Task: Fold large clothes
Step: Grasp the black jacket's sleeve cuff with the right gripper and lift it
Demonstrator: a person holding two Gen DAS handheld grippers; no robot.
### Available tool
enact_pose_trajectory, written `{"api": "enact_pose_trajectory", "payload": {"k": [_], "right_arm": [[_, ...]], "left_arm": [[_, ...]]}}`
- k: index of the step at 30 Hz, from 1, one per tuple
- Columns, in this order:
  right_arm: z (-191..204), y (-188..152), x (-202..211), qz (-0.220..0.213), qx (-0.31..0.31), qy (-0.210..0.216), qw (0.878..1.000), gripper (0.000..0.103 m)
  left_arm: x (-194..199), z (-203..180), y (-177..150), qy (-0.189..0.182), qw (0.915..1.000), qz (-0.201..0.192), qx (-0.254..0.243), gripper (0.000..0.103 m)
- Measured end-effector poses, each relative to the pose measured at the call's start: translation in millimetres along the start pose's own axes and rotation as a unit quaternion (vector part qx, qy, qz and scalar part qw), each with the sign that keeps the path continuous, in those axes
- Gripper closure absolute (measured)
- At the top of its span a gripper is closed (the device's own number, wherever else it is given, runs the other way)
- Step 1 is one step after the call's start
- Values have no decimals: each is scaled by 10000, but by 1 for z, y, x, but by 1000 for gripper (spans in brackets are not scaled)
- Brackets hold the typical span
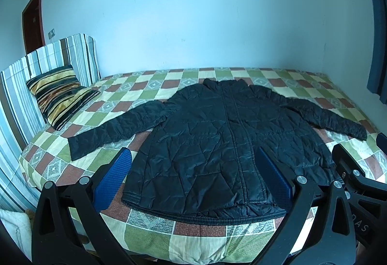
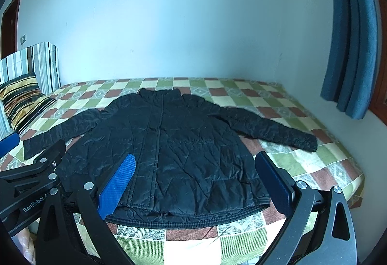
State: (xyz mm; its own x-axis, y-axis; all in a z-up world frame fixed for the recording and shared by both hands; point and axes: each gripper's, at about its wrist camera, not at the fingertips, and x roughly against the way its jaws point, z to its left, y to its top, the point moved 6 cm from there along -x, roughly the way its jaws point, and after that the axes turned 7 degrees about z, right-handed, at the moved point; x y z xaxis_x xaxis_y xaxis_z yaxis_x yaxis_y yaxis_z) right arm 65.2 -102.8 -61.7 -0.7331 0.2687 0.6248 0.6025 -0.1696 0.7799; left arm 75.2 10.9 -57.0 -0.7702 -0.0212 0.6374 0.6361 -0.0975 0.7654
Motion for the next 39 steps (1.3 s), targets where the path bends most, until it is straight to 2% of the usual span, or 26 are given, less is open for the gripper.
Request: {"api": "enact_pose_trajectory", "payload": {"k": [3, 7, 13, 16, 18, 20, 24, 26, 29, 30, 32, 36, 39], "right_arm": [[-4, -1, -23, 147, -55, 28, 9999, 5], [-23, 4, -57, 344, -252, -56, 9991, 5], [-109, 15, -128, 637, -1031, -574, 9910, 5], [-185, 18, -174, 898, -1562, -1060, 9779, 5], [-222, 17, -192, 970, -1812, -1311, 9698, 5], [-273, 13, -211, 1104, -2194, -1616, 9558, 5], [-353, 7, -238, 1144, -3059, -1884, 9262, 5], [-384, 3, -252, 1160, -3532, -1804, 9106, 5], [-407, -2, -273, 1282, -3941, -1664, 8947, 8], [-414, -5, -282, 1344, -4097, -1551, 8888, 20], [-422, -12, -295, 1490, -4297, -1529, 8774, 35], [-429, -16, -303, 1488, -4490, -1576, 8668, 35], [-429, -21, -293, 1354, -4741, -1522, 8566, 35]], "left_arm": [[-24, -2, -1, 96, 9998, 188, -53, 2], [-72, 12, -2, 411, 9976, 551, -1, 2], [-149, 53, 6, 1197, 9885, 903, 202, 2], [-189, 79, 6, 1461, 9812, 1189, 418, 2], [-212, 98, 5, 1672, 9756, 1333, 501, 2], [-229, 116, 3, 1956, 9679, 1472, 571, 2], [-254, 156, -7, 2374, 9512, 1762, 879, 2], [-260, 163, -13, 2473, 9465, 1866, 903, 2], [-270, 167, -22, 2554, 9416, 2004, 890, 2], [-273, 167, -25, 2550, 9407, 2049, 900, 2], [-277, 168, -27, 2578, 9392, 2081, 901, 2], [-281, 169, -30, 2625, 9379, 2081, 902, 2], [-283, 170, -31, 2666, 9361, 2097, 930, 2]]}}
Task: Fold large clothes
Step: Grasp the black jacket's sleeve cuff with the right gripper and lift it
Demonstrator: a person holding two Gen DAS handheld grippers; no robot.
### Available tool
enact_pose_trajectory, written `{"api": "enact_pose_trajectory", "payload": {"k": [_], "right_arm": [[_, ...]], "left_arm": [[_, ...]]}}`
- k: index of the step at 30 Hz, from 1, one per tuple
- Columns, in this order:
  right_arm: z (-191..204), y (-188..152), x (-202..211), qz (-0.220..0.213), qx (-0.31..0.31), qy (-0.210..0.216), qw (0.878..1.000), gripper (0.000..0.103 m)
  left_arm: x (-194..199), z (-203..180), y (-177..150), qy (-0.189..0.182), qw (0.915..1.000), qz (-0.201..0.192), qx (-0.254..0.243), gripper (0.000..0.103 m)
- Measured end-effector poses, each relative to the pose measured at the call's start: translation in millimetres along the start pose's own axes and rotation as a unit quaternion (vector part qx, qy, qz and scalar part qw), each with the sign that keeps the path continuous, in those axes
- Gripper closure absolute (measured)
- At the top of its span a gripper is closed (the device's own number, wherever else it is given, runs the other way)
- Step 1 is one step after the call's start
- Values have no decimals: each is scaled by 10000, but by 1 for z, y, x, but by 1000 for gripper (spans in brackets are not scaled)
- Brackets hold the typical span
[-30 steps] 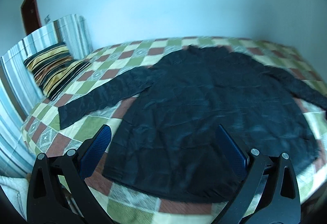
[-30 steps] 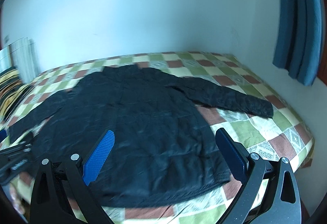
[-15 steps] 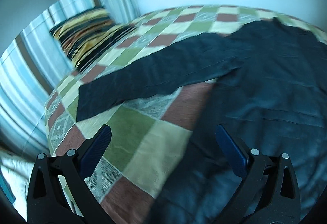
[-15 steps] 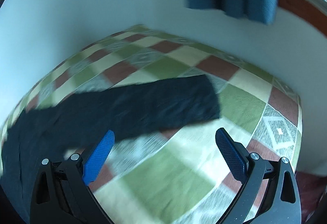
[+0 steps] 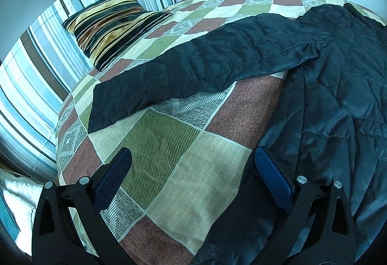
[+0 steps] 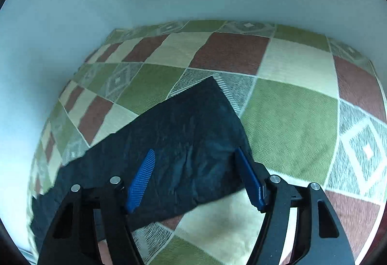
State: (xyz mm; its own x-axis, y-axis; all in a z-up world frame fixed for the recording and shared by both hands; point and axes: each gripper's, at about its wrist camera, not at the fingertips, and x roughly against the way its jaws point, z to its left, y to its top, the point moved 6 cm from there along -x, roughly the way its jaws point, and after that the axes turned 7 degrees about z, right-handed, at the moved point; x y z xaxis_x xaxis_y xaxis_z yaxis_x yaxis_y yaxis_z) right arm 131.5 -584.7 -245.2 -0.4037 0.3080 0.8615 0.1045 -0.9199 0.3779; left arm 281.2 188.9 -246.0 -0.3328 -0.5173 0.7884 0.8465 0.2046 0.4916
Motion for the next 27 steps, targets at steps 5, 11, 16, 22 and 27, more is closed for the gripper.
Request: {"api": "enact_pose_trajectory", "payload": {"k": [5, 11, 16, 22, 27], "right_arm": [[-3, -10, 0, 46, -79, 57, 9999, 32], [-4, -20, 3, 148, -339, 278, 9989, 31], [-4, -33, -13, 310, -392, 468, 9977, 31], [-2, -12, -23, -131, -469, 286, 9984, 30], [5, -9, -26, -317, -252, 2, 9992, 70]], "left_arm": [[-3, 0, 3, 63, 10000, 16, 0, 2], [-7, 3, 4, 99, 9999, 49, 82, 2], [-15, 5, 1, 77, 9996, 159, 205, 2], [-16, 4, -1, 139, 9996, 128, 190, 2], [-16, 2, -1, 217, 9996, 105, 139, 2]]}}
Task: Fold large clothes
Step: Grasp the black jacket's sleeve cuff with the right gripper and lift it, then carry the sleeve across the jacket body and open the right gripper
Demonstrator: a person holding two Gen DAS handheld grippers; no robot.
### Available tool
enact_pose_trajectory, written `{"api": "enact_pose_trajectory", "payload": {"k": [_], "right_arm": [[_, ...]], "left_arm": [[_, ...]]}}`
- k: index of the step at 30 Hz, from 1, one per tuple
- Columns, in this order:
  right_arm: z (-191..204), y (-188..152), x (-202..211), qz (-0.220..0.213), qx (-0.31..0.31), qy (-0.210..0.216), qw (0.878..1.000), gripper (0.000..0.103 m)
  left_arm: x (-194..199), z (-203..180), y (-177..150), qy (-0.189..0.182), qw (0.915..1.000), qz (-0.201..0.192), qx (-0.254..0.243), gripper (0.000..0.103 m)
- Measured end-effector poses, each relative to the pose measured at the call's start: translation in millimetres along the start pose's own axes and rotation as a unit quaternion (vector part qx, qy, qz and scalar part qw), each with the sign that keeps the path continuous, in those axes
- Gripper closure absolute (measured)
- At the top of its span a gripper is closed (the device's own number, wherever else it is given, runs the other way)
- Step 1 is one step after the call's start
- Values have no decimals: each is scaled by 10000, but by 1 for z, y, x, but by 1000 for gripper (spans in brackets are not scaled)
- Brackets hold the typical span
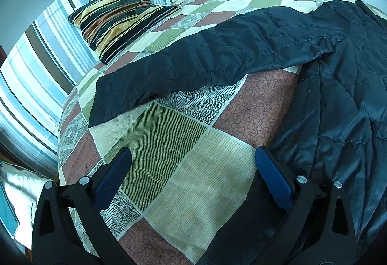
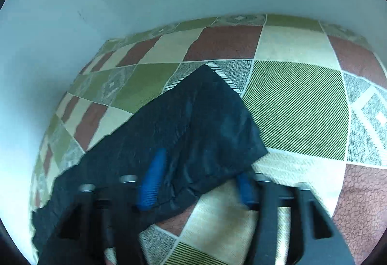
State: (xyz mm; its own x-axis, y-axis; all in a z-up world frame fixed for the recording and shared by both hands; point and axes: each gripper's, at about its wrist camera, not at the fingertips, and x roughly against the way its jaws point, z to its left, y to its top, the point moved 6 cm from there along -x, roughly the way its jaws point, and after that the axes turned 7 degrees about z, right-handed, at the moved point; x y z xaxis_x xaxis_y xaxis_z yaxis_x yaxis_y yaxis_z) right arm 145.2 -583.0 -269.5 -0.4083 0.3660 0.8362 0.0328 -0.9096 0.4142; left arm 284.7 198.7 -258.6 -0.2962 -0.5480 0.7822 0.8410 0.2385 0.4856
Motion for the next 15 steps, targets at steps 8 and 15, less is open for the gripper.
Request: {"api": "enact_pose_trajectory", "payload": {"k": [8, 15], "right_arm": [[43, 0, 44, -527, 610, 423, 9958, 95], [177, -59, 105, -876, 2260, 1052, 9645, 96]], "left_arm": [[-1, 0, 1, -35, 10000, -2, 24, 2], [0, -2, -2, -28, 10000, -44, 44, 2]]}}
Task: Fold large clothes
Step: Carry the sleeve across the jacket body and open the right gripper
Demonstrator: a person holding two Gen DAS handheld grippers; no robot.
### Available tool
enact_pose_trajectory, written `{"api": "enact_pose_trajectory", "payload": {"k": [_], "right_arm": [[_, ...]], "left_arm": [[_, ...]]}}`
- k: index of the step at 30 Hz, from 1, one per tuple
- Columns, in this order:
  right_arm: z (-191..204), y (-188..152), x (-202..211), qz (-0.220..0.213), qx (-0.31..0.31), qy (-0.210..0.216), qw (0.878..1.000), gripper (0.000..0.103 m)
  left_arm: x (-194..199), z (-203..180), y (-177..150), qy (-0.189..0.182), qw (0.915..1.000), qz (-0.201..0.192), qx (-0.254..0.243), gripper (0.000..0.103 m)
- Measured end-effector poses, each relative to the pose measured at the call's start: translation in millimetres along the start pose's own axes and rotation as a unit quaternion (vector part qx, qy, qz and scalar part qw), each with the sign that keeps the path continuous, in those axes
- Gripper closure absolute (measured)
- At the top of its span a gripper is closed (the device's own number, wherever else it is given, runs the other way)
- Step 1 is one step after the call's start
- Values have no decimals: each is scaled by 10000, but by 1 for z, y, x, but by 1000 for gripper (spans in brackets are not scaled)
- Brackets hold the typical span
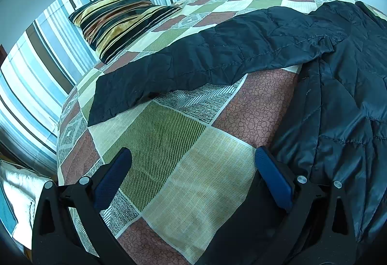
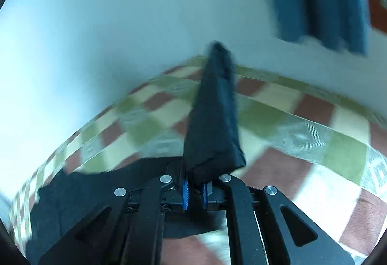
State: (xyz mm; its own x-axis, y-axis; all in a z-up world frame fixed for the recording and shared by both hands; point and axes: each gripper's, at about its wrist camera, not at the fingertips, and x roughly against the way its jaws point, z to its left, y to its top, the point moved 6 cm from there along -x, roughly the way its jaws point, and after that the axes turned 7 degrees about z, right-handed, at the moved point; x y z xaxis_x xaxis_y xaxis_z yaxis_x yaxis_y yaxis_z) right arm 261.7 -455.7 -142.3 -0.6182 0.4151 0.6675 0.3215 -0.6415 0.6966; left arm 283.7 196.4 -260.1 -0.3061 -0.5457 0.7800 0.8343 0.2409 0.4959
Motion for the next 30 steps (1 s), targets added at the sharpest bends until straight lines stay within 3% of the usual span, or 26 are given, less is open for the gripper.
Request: {"api": "enact_pose_trajectory", "payload": {"k": [7, 14, 22, 30], "right_arm": [[165, -43, 0, 228, 1238, 827, 9886, 96], [295, -118, -5, 471, 2362, 1320, 9615, 96], [362, -192, -13, 945, 3137, 1560, 9318, 96], [383, -272, -35, 1560, 4136, 1355, 8867, 96]], "left_arm": [[-2, 3, -1, -93, 9999, 29, 44, 2], [-4, 4, -1, -168, 9998, 53, 76, 2], [-6, 3, -1, -188, 9998, 69, 82, 2], [-7, 2, -1, -223, 9997, 90, 98, 2]]}}
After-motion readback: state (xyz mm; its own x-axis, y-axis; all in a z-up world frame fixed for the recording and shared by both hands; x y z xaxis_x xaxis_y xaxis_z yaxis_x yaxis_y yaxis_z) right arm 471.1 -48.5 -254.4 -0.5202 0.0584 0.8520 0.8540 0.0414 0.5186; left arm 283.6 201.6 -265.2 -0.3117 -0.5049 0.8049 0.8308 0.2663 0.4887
